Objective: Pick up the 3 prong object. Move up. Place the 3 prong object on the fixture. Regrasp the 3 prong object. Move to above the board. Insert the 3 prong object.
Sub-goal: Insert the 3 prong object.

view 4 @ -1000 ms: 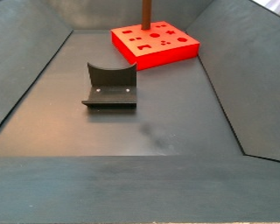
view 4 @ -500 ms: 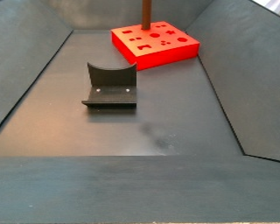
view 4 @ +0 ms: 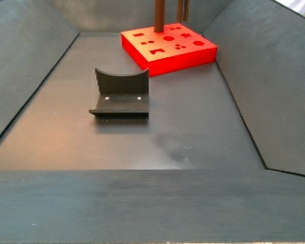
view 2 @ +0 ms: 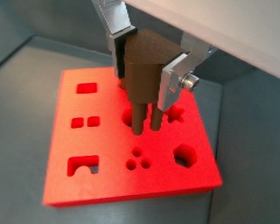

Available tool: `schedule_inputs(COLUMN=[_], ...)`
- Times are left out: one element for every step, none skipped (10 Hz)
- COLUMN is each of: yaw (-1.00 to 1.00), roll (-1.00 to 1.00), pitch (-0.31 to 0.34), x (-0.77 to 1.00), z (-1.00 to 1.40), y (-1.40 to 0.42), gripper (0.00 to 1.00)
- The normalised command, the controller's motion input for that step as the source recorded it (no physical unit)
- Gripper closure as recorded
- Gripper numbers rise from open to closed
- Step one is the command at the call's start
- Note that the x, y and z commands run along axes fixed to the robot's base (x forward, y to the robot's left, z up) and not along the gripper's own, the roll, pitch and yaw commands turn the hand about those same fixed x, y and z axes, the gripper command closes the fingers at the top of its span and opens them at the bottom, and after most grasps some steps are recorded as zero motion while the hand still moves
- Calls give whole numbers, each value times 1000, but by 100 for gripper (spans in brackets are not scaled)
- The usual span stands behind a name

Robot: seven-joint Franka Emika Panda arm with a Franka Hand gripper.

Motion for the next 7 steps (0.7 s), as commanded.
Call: schedule_inputs(yaw=[-723,-677,-3,0,-97,-49,0], roll=[0,0,0,0,0,0,0], pitch=[-116,-100,16,-17,-26,0,0], x=[0,-3,0,0,106,177,171], z=[-791,-703,0,-40,-631,-780,-157], y=[246,303,0,-26,34,123,60], gripper=[100,100,100,100,100,100,100])
